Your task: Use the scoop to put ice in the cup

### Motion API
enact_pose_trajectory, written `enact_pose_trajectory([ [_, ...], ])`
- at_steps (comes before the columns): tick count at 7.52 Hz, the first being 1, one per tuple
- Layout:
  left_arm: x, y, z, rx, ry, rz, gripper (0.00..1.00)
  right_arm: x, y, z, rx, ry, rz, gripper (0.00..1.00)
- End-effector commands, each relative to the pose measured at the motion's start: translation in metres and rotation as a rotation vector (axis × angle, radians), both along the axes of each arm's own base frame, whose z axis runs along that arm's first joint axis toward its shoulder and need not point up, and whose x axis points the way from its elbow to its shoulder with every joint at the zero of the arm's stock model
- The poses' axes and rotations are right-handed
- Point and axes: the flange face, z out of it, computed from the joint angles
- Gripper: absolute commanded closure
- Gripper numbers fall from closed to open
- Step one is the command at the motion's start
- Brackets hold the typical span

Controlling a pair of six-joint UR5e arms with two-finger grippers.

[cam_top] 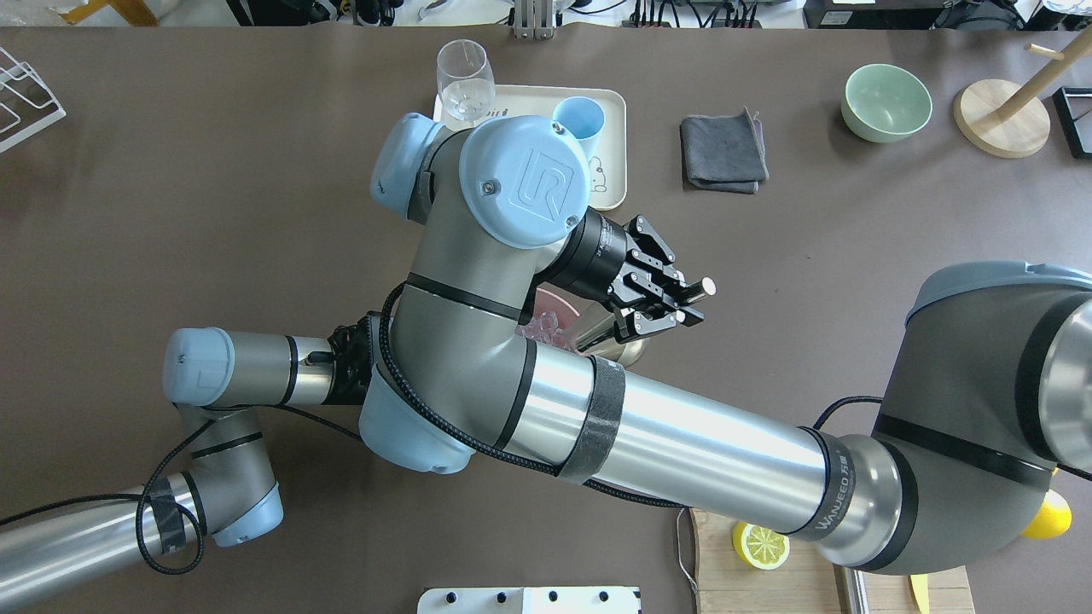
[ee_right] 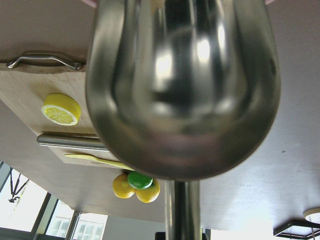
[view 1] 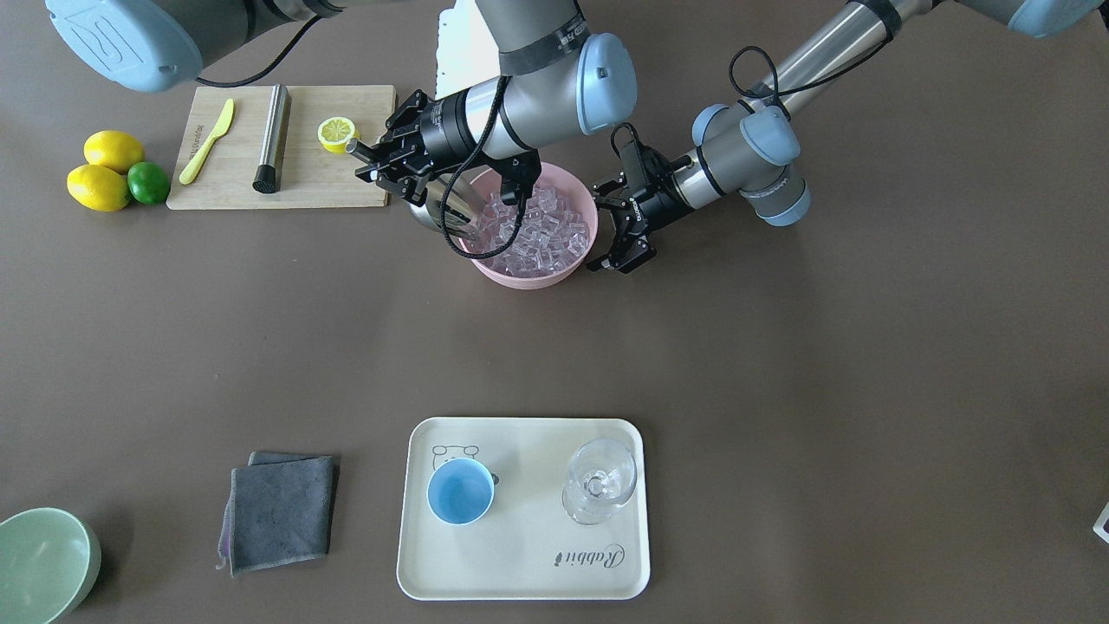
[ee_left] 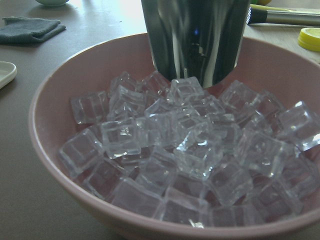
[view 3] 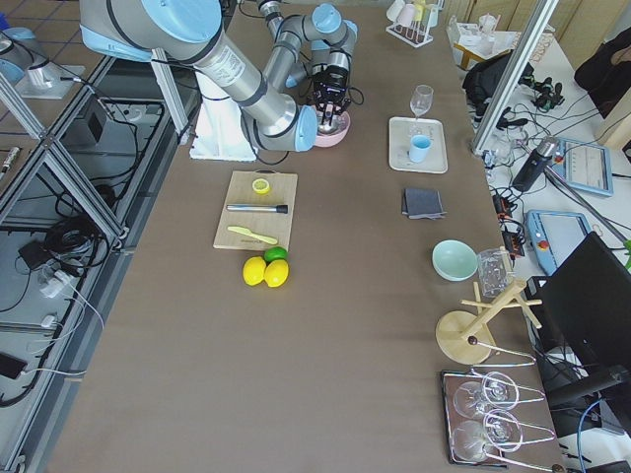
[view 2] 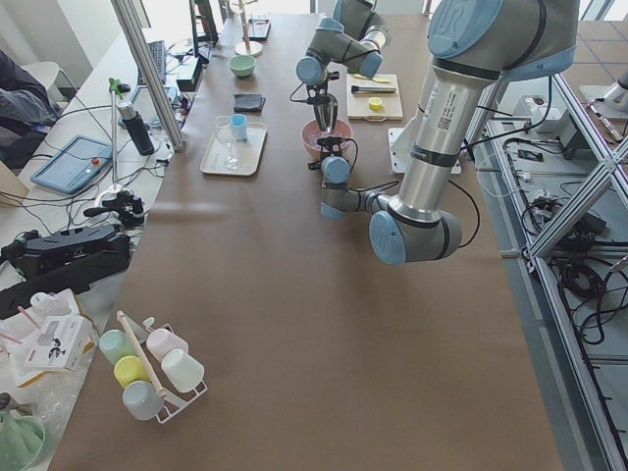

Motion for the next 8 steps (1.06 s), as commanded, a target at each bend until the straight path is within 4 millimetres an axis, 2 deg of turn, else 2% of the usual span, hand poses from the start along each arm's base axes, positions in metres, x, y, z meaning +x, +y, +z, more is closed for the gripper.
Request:
enact_pose_trajectory([
  [1, 0.0, 0.0, 0.0, 0.0, 0.0, 0.0, 0.02, -0.008, 0.002, 0.003, 0.017, -0.027, 0.001, 1.0],
  [4, 0.0, 0.0, -0.002, 0.004, 0.002, 0.001, 0.02, -0.02, 0.001, 0.013, 0.048, -0.075, 0.037, 1.0],
  [8, -0.002, 0.0, -0.005, 0.003, 0.01, 0.001, 0.02, 0.0, 0.012, 0.019, 0.09, -0.169, 0.094, 1.0],
])
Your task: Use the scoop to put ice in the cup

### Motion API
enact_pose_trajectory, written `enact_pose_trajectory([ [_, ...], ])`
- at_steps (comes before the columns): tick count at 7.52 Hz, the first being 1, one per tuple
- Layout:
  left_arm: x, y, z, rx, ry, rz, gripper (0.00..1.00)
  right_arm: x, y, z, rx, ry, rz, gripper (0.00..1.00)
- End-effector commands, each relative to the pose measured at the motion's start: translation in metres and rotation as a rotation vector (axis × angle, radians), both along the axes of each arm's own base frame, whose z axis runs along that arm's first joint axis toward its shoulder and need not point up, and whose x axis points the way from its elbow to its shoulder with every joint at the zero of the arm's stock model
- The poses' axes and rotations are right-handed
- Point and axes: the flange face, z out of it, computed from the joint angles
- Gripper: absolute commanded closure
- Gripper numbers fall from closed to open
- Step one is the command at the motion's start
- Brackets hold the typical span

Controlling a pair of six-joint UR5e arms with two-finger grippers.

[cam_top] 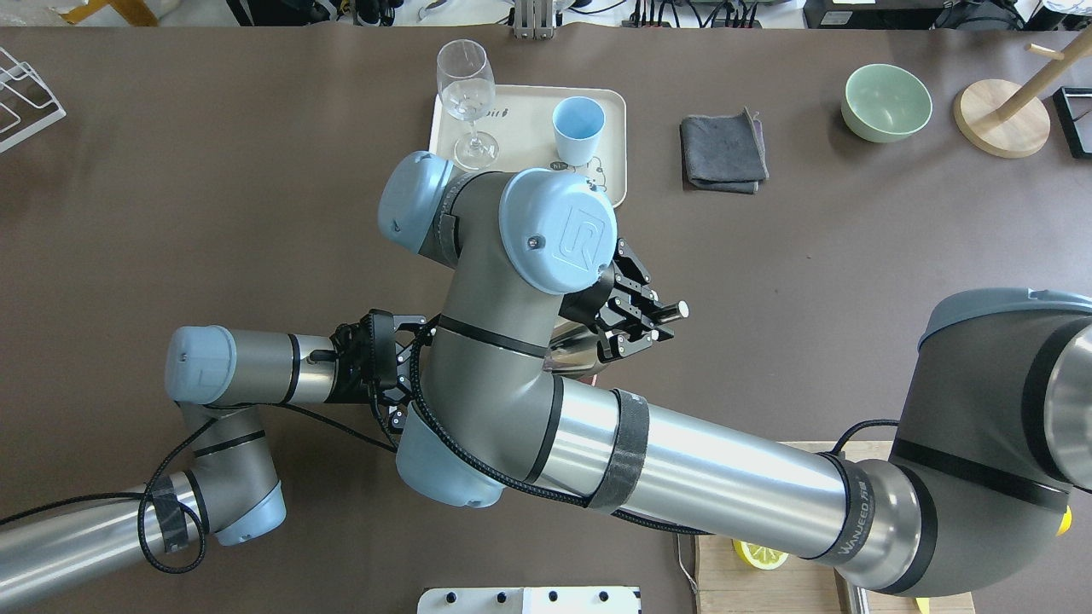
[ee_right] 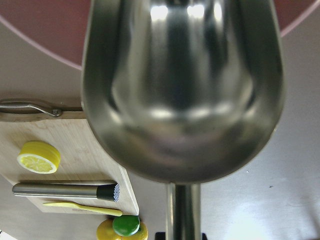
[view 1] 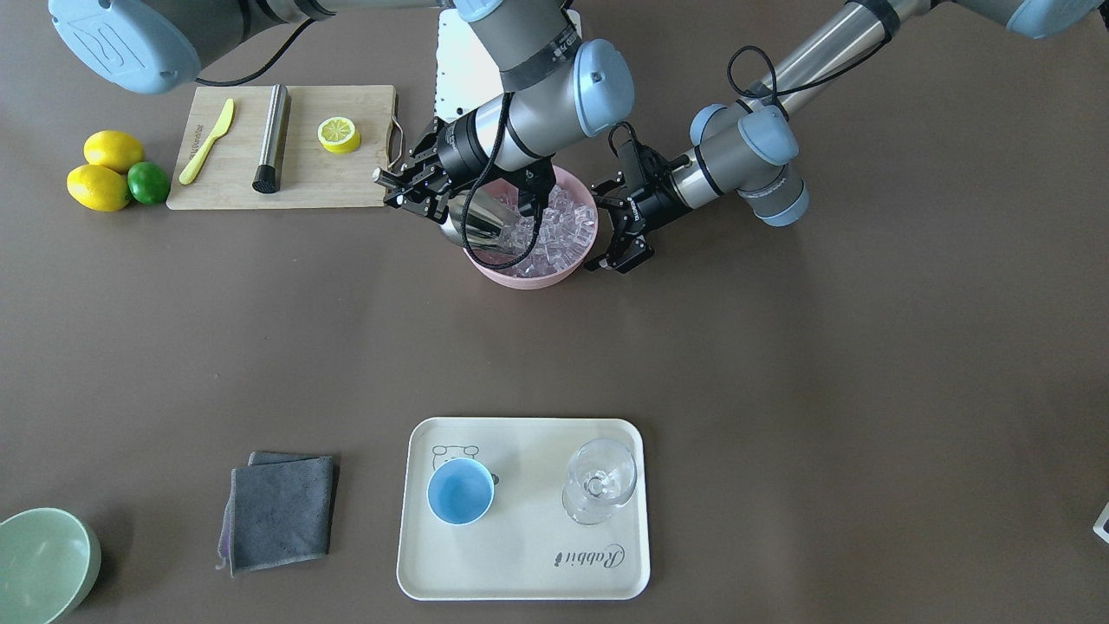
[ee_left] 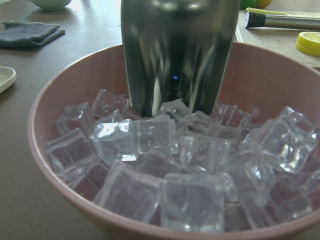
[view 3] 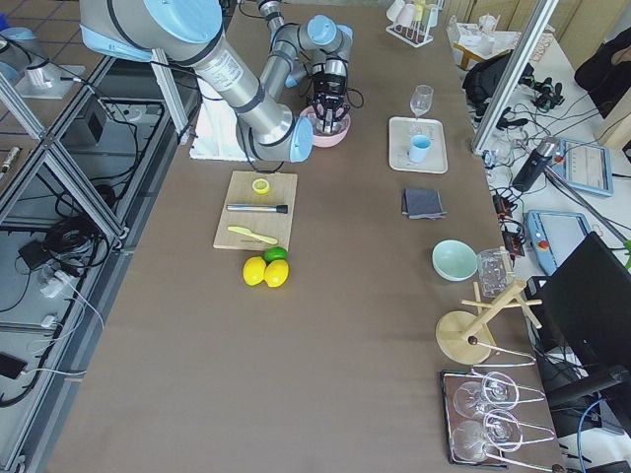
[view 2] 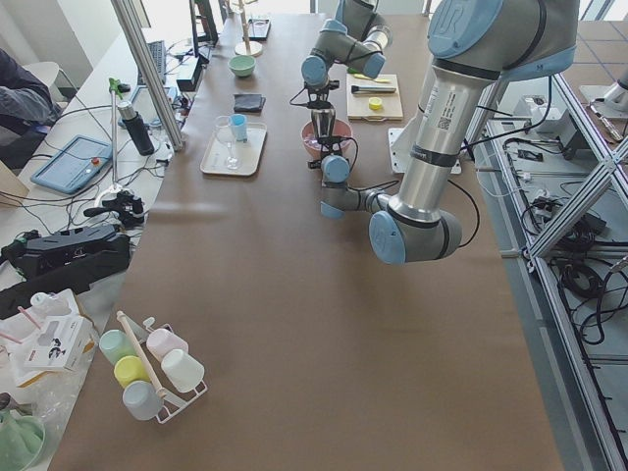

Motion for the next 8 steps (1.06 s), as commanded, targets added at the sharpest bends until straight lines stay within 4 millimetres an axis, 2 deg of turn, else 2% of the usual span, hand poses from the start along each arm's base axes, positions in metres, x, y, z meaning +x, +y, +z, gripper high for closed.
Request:
enact_pose_trajectory([
  [1, -0.001, 0.0, -0.001, -0.001, 0.004, -0.001, 0.02, 0.011, 0.006, 0.01, 0.035, -0.075, 0.054, 1.0],
  [8, -0.005, 0.0, 0.0, 0.003, 0.004, 0.011, 0.02, 0.017, 0.013, 0.029, 0.044, -0.221, 0.26, 1.0],
])
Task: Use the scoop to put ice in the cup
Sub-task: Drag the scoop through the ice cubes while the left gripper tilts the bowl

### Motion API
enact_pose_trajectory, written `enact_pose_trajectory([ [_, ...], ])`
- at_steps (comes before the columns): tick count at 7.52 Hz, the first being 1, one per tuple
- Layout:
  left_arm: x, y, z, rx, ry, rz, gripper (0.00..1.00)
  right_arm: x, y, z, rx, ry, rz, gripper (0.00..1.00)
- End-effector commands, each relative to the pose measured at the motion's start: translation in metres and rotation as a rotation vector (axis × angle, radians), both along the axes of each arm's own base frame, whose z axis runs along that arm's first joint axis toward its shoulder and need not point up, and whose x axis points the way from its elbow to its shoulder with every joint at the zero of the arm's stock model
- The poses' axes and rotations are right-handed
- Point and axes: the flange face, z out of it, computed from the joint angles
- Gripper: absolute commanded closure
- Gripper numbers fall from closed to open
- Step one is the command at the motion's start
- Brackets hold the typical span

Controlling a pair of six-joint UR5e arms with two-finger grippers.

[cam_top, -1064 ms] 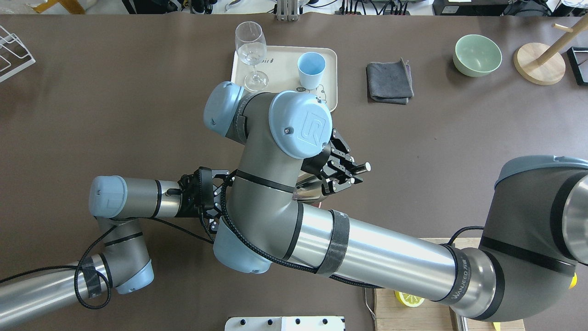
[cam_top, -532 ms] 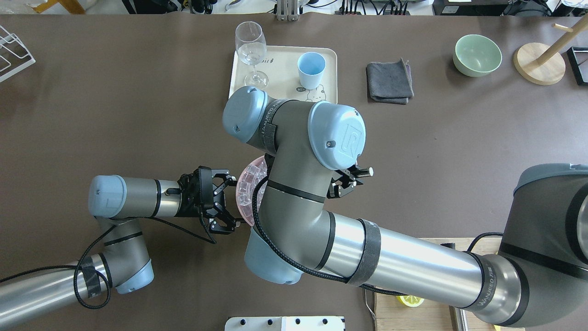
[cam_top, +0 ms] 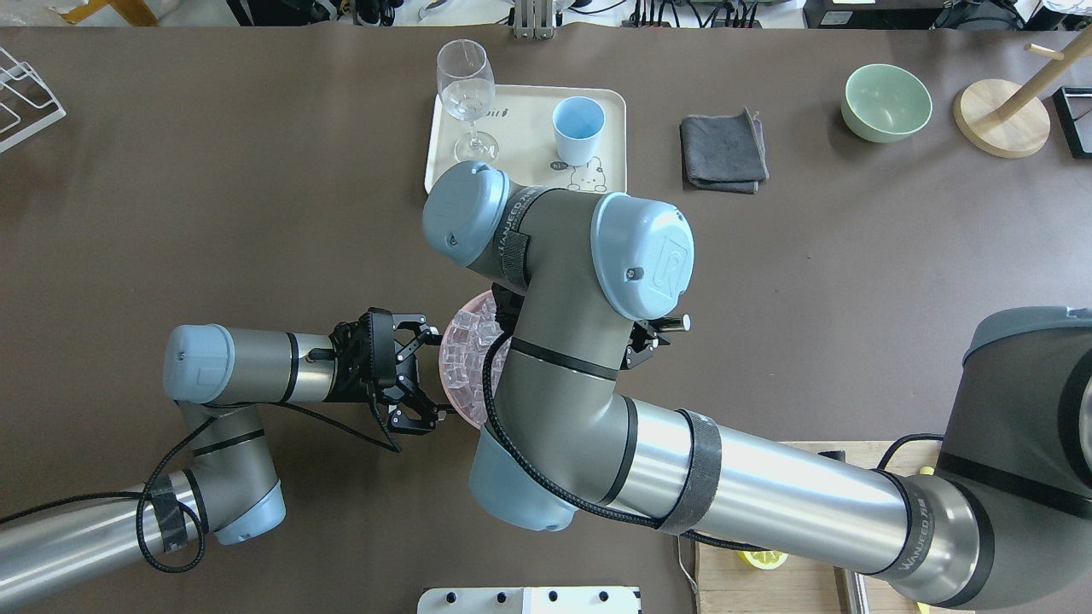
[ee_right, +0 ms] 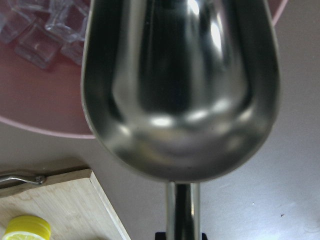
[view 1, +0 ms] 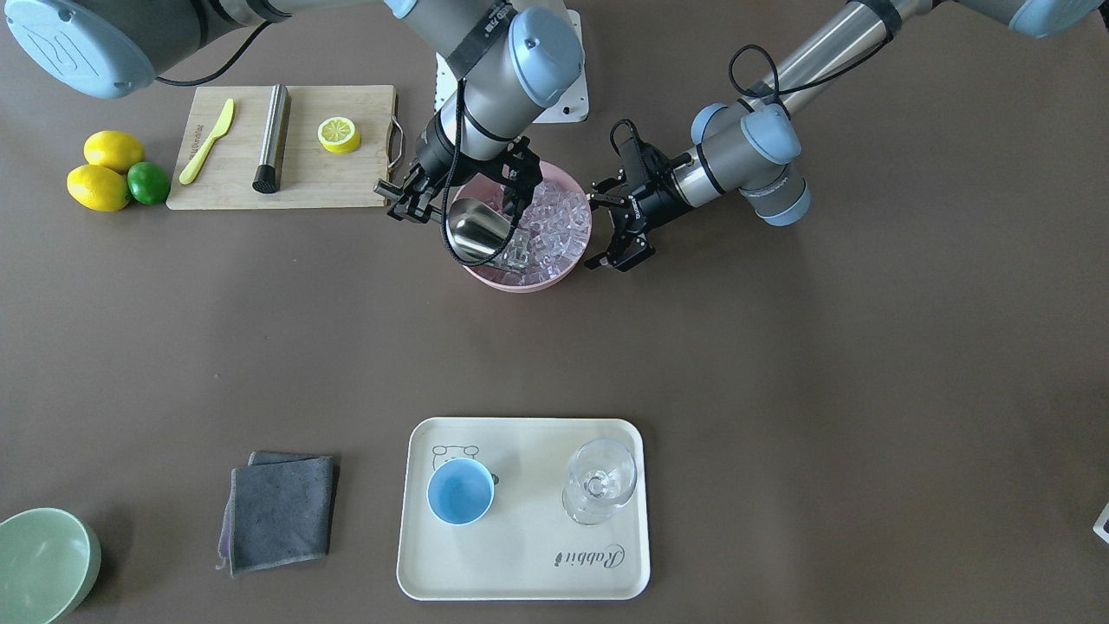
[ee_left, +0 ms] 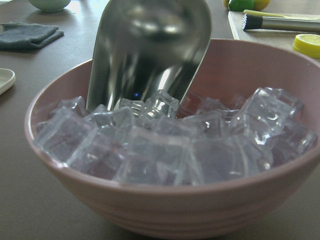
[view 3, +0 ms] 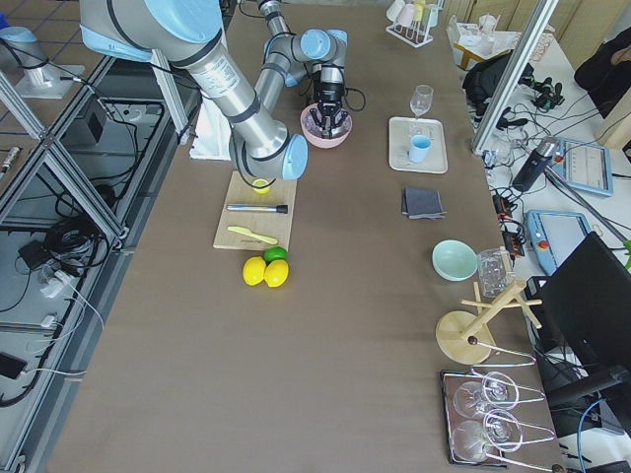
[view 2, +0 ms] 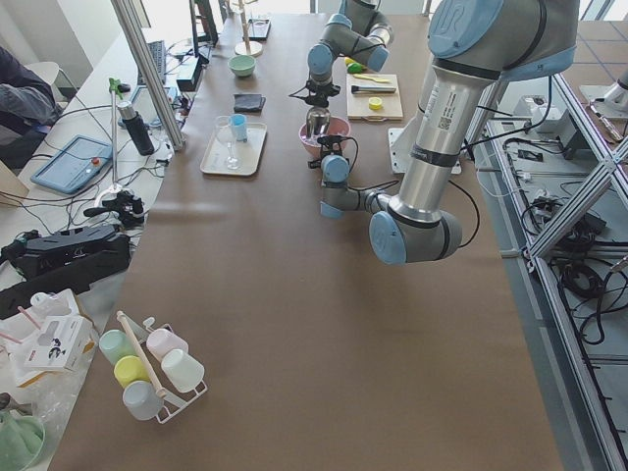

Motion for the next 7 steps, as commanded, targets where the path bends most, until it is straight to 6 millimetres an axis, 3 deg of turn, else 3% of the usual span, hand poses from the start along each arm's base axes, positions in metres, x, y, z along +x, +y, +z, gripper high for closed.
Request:
enact_pose_trajectory([
  [1, -0.002, 0.001, 0.002, 0.0, -0.001, 0.004, 0.02, 0.007, 0.005, 0.008, -0.002, -0.053, 0.073, 1.0],
  [5, -0.002, 0.0, 0.003, 0.002, -0.007, 0.001, 0.02, 0.025, 0.016, 0.016, -0.004, -0.107, 0.079, 1.0],
  [7, -0.005, -0.016, 0.004, -0.005, -0.075, 0.031, 0.02, 0.022, 0.014, 0.016, -0.005, -0.128, 0.126, 1.0],
])
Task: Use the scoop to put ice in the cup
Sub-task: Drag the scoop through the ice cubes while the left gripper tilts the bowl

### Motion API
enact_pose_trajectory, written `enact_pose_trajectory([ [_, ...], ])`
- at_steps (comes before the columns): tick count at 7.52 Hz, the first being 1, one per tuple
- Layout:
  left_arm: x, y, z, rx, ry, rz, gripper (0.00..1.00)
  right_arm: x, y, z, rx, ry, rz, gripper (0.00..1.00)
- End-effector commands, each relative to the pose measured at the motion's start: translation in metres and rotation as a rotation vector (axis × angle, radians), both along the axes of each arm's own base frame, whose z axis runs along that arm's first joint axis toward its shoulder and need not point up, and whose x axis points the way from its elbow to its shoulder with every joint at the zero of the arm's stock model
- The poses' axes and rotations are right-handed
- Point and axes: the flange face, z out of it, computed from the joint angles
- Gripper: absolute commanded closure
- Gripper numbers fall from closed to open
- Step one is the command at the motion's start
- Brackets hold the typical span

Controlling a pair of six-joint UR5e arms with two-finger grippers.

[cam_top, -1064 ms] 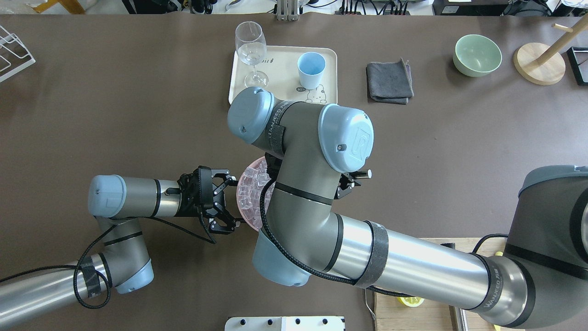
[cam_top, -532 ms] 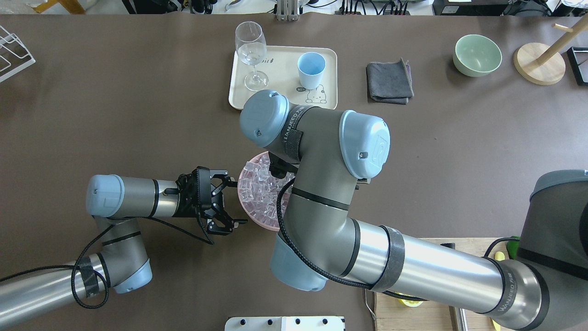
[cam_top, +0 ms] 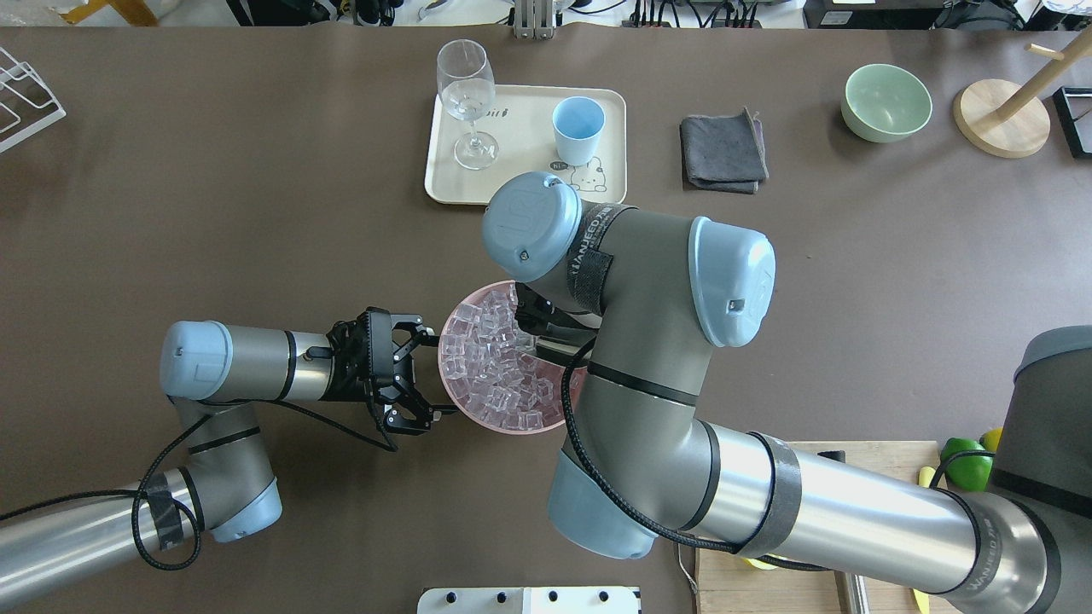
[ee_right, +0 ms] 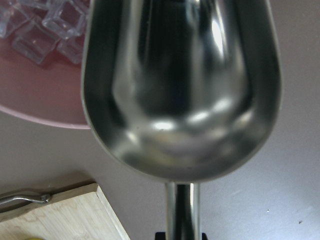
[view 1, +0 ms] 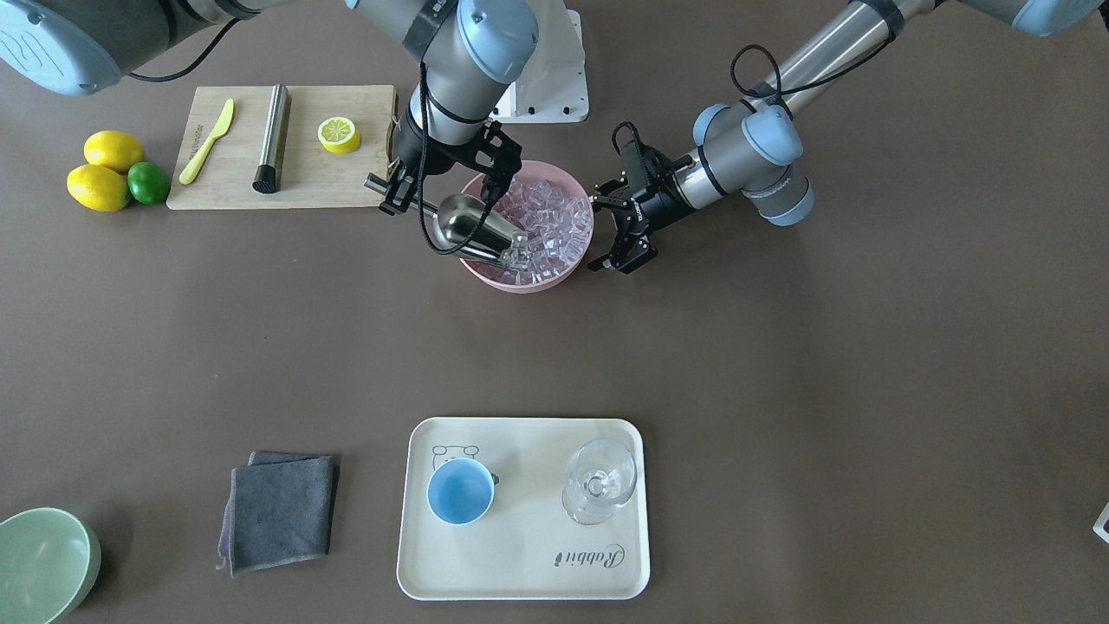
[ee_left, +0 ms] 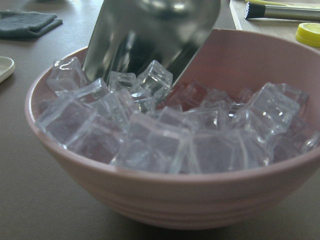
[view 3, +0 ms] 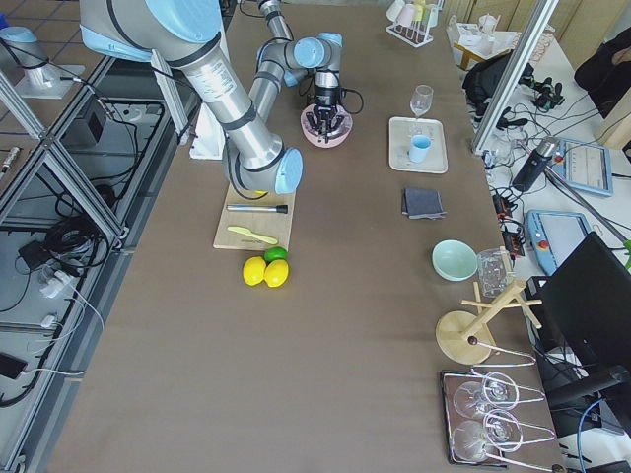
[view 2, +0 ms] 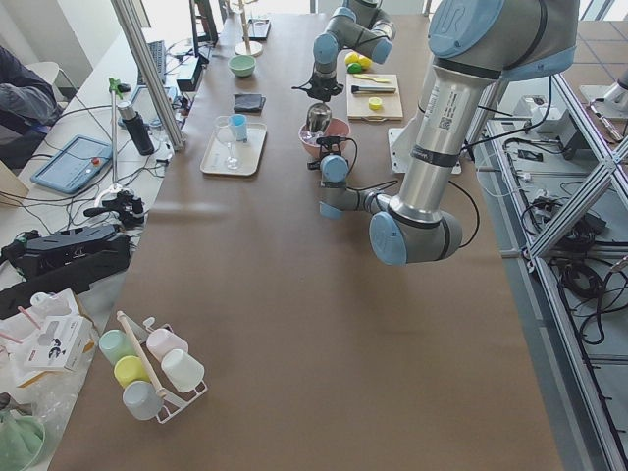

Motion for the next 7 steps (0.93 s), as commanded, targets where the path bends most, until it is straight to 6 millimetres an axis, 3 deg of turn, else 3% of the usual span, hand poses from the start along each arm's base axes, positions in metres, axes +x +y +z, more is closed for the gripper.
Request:
enact_pose_trajectory([
  [1, -0.008, -0.024, 0.0, 0.014, -0.076, 0.045, 0.02, -0.003, -0.001, -0.002, 0.0, -0.041, 0.054, 1.0],
  [3, -0.019, -0.049, -0.004, 0.029, -0.114, 0.07, 0.02, -0.005, 0.0, -0.004, -0.008, -0.071, 0.059, 1.0],
  [4, -0.017, -0.06, -0.016, 0.025, -0.136, 0.101, 0.02, -0.006, -0.001, -0.006, -0.001, -0.091, 0.06, 1.0],
  [7, -0.004, -0.067, -0.026, 0.056, -0.184, 0.139, 0.02, 0.007, 0.008, 0.0, -0.006, -0.126, 0.069, 1.0],
])
